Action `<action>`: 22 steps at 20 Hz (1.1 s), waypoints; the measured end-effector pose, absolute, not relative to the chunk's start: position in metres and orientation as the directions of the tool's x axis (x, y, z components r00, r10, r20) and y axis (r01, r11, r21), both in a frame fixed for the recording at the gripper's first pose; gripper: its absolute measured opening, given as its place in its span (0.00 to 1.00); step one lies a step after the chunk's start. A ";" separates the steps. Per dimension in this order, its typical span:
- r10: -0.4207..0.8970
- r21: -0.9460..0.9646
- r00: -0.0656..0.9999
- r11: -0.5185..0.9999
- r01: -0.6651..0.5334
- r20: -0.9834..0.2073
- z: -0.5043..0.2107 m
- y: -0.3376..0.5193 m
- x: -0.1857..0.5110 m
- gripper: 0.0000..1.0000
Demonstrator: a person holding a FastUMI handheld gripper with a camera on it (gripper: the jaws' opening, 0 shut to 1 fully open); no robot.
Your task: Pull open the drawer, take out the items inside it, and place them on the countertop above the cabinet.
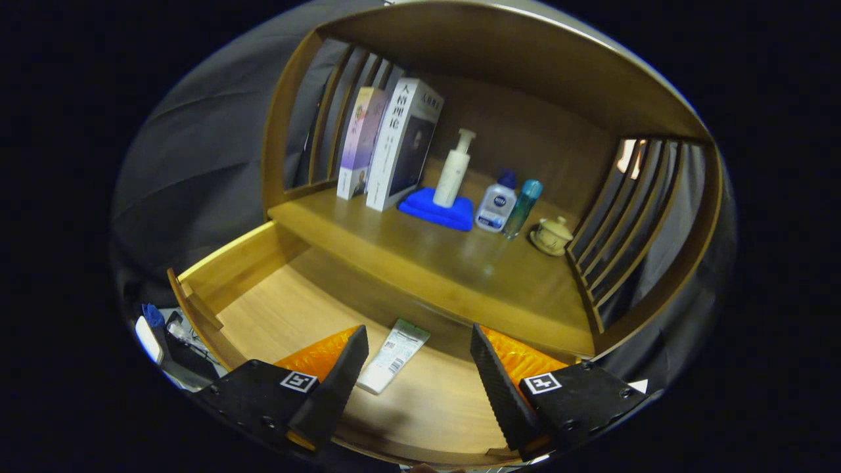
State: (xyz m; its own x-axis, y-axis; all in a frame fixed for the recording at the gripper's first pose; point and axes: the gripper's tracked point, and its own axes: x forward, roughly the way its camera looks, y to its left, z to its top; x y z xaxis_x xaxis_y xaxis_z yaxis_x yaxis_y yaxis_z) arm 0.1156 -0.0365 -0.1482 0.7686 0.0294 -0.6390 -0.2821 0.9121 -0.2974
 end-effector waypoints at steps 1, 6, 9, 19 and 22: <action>0.025 -0.269 0.729 0.920 -0.285 -0.684 -0.162 -0.037 0.119 0.98; 0.086 -0.061 0.539 0.967 -0.248 -0.838 -0.209 -0.025 0.119 0.98; 0.074 -0.033 0.467 0.975 -0.218 -0.881 -0.225 -0.027 0.121 0.98; 0.033 -0.005 0.259 0.990 -0.143 -0.965 -0.272 -0.028 0.121 0.96; 0.029 -0.005 0.233 0.990 -0.141 -0.972 -0.277 -0.025 0.125 0.95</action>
